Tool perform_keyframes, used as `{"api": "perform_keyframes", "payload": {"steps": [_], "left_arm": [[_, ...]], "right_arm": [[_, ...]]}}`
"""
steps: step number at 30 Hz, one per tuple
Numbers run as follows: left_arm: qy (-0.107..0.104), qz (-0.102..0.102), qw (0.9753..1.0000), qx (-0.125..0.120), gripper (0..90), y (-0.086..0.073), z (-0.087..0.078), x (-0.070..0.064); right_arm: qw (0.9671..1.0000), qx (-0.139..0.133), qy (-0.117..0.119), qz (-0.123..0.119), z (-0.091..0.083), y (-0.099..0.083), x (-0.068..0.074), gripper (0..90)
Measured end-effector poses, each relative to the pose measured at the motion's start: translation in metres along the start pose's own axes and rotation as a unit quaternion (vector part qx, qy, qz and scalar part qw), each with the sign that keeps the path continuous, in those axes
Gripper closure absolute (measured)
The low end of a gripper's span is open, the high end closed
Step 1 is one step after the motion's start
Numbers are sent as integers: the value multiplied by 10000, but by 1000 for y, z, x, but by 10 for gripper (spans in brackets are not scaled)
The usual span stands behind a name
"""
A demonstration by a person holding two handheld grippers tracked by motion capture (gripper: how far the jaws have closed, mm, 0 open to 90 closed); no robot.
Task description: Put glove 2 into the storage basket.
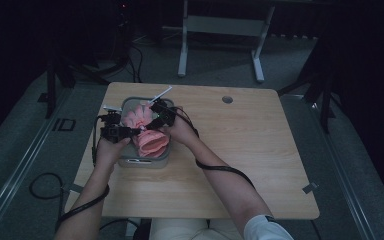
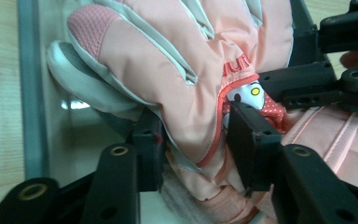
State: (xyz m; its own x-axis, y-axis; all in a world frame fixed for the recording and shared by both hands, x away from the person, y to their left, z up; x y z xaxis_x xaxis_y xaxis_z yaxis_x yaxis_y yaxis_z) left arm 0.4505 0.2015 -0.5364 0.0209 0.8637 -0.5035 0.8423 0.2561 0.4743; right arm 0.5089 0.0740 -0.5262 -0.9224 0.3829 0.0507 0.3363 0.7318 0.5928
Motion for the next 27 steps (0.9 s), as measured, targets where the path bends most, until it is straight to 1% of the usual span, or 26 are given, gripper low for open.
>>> {"api": "perform_keyframes", "payload": {"steps": [3, 4, 5, 6, 7, 8, 11, 13, 15, 16, 17, 19, 24, 26, 27], "left_arm": [[254, 125, 9996, -31, 497, 1, 1, -2], [338, 188, 9992, -35, 488, 1, 1, -3], [374, 206, 9991, -32, 485, 1, 2, -4], [374, 206, 9991, -32, 485, 1, 2, -4], [374, 206, 9991, -32, 485, 1, 2, -4], [494, 228, 9985, -93, 485, 1, 3, -6], [578, 249, 9980, -107, 486, 1, 3, -5], [612, 276, 9977, -110, 485, 1, 4, -4], [625, 286, 9976, -105, 486, 1, 4, -2], [626, 260, 9976, -108, 486, 1, 4, -1], [631, 274, 9976, -102, 486, 1, 4, -1], [648, 291, 9974, -102, 490, 1, 3, -1], [740, 416, 9964, -58, 511, 1, 4, -1], [852, 525, 9950, -40, 518, 1, 5, -1], [872, 537, 9947, -48, 519, 1, 5, -1]], "right_arm": [[10000, 33, -70, 25, 1, 0, -3, 551], [9999, 34, -104, -15, 1, 0, -4, 542], [9998, 63, -152, -68, 1, 0, -4, 538], [9998, 63, -152, -68, 1, 0, -4, 538], [9997, 86, -198, -139, 1, -1, -4, 538], [9993, 130, -300, -200, 1, -1, -5, 526], [9990, 132, -402, -138, 2, 0, -6, 506], [9987, 150, -467, -170, 2, 0, -6, 500], [9985, 180, -481, -191, 2, 1, -6, 503], [9986, 185, -473, -165, 2, 1, -6, 508], [9988, 181, -441, -102, 2, 1, -7, 509], [9990, 185, -403, -54, 3, 1, -9, 506], [9991, 164, -398, -18, 2, 0, -11, 515], [9992, 111, -352, 122, 3, 0, -11, 529], [9992, 113, -367, 123, 4, 0, -11, 530]]}}
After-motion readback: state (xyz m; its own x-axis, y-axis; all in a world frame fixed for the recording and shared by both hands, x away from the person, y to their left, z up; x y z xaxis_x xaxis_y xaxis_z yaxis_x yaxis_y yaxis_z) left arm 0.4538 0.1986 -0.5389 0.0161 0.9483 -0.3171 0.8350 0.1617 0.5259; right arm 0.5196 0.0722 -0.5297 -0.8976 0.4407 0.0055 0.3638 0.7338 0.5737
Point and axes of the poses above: each handheld gripper's, and its own axes: z roughly forward along the jaws, y roughly out of its top, x roughly to its left, the point moved 6 cm from there along z, roughly forward along the jaws, and after that the axes turned 13 degrees about -z, right-handed, at the moved point
